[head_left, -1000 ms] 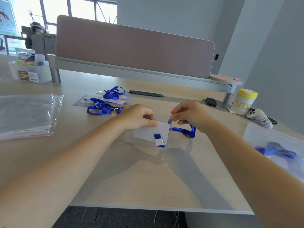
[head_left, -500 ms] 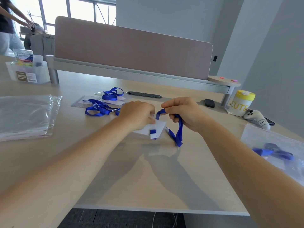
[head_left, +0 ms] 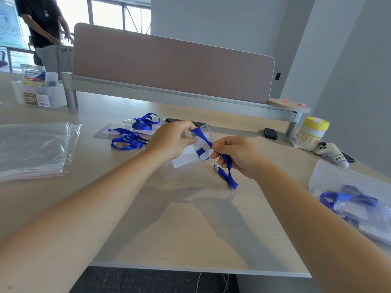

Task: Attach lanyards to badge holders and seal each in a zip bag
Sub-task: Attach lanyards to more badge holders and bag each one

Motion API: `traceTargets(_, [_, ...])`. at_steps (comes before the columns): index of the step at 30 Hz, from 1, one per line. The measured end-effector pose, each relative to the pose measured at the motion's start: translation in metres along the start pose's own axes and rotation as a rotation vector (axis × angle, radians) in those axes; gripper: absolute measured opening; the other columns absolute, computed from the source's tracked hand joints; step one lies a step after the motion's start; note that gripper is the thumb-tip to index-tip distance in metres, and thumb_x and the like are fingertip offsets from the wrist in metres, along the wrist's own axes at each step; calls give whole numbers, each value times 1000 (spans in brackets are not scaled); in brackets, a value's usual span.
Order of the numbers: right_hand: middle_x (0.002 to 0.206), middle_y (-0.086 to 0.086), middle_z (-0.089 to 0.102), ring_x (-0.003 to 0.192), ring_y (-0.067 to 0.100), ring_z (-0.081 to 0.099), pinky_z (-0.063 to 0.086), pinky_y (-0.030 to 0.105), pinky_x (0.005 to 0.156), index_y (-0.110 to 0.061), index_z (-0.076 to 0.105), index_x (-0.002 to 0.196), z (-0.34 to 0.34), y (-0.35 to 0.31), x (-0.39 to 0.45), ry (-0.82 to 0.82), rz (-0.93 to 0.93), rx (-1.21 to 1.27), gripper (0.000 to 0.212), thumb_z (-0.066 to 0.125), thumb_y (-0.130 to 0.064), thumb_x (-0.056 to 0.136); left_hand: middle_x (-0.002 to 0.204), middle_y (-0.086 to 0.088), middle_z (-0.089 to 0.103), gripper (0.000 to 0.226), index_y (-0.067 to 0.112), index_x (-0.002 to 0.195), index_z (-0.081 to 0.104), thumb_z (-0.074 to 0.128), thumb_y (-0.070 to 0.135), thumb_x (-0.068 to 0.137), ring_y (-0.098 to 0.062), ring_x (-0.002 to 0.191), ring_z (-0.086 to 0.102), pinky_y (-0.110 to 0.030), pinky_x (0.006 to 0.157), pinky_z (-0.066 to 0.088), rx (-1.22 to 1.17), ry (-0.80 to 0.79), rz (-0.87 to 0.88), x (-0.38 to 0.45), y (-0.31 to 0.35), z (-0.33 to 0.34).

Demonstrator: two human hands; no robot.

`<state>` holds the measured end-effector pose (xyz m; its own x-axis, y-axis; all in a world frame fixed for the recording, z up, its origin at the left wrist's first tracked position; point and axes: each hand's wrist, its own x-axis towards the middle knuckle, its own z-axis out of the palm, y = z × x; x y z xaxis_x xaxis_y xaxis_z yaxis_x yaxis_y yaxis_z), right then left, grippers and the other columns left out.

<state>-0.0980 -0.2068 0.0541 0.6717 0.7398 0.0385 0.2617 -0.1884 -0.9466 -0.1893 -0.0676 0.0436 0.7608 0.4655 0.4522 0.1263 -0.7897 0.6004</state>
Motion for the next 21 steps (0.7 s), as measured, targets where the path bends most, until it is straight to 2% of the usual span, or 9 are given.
traceTargets(2, [52, 1, 59, 35, 7, 47, 45, 16, 42, -8, 60, 69, 1, 1, -1, 1, 21, 6, 22, 51, -5, 88, 57, 5, 39, 3, 17, 88, 57, 58, 20, 86, -10, 54, 35, -27, 52, 24, -48, 38, -8, 1, -1, -2])
traceTargets(6, [42, 0, 47, 36, 12, 39, 39, 16, 38, -6, 58, 64, -2, 7, -1, 48, 48, -31, 24, 58, -13, 86, 59, 7, 42, 9, 17, 82, 51, 59, 19, 86, -7, 55, 36, -23, 52, 25, -108, 94, -38, 4, -2, -7])
traceTargets(12, [58, 7, 50, 31, 5, 43, 41, 20, 45, -7, 58, 70, -5, 16, 3, 9, 45, -92, 24, 46, -1, 90, 57, 4, 44, 9, 17, 81, 53, 59, 13, 85, -9, 54, 36, -24, 52, 26, -195, 43, -25, 1, -3, -10])
traceTargets(16, [60, 6, 55, 31, 2, 45, 44, 11, 42, -10, 58, 69, -6, 18, 6, -17, 46, -160, 27, 45, 0, 90, 62, -5, 52, 24, 27, 69, 53, 60, 10, 84, -15, 60, 42, -28, 60, 31, -271, 11, -20, -2, -6, -11])
traceTargets(18, [50, 0, 57, 32, 2, 45, 41, 9, 42, -13, 59, 64, -6, 19, 7, -14, 39, -225, 27, 51, -4, 88, 69, -10, 54, 30, 33, 68, 53, 60, 9, 84, -18, 66, 46, -29, 63, 33, -305, 2, -24, -3, -7, -11])
traceTargets(21, [31, -7, 50, 42, 11, 45, 41, 15, 51, -12, 60, 62, -8, 22, 11, 12, 40, -348, 21, 61, -13, 83, 64, -4, 51, 23, 26, 76, 59, 59, 5, 84, -17, 65, 44, -26, 60, 34, -368, -28, -19, -4, -7, -13])
